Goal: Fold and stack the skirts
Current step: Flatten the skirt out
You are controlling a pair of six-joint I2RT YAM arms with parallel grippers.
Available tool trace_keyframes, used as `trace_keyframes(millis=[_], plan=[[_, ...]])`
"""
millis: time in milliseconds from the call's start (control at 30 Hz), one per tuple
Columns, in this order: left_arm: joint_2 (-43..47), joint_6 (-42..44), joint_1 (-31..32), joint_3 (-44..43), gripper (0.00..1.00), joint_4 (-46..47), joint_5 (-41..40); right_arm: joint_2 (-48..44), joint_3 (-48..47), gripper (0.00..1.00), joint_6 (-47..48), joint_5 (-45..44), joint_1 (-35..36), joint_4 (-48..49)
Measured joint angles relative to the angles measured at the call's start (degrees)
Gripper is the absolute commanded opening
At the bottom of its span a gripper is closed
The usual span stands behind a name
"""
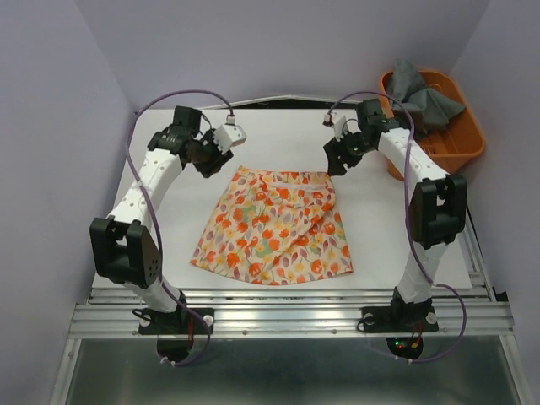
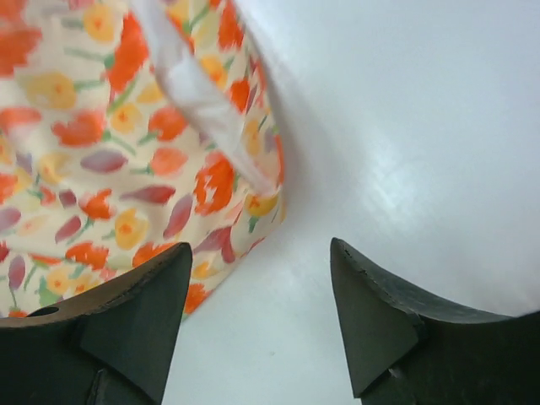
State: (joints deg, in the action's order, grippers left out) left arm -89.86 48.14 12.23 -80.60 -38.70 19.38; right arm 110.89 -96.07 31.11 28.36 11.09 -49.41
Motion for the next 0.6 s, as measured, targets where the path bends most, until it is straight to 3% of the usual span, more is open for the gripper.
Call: trace_keyframes(millis=[167,300,433,600], plan=[[-9.6,1.9,0.11,-18.38,0.52,1.49,5.66,1.29,-11.21,0.56,0.11,-0.15,0.11,0.55],[-19.52,2.78,0.22,-27.39,0.52,0.79,9.94,2.49,-14.58,0.55,6.97,-0.02,0.42,-0.92],[-28.13,5.57,0.72,-31.87,0.52,-2.75,14.03,2.67,-11.23,0.57,19.76,1.4,0.98,-2.84],[-32.5,14.56,2.4,-32.17,0.52,-9.73,16.74,2.38,-2.56,0.62,35.17,2.19,1.33,-3.69]])
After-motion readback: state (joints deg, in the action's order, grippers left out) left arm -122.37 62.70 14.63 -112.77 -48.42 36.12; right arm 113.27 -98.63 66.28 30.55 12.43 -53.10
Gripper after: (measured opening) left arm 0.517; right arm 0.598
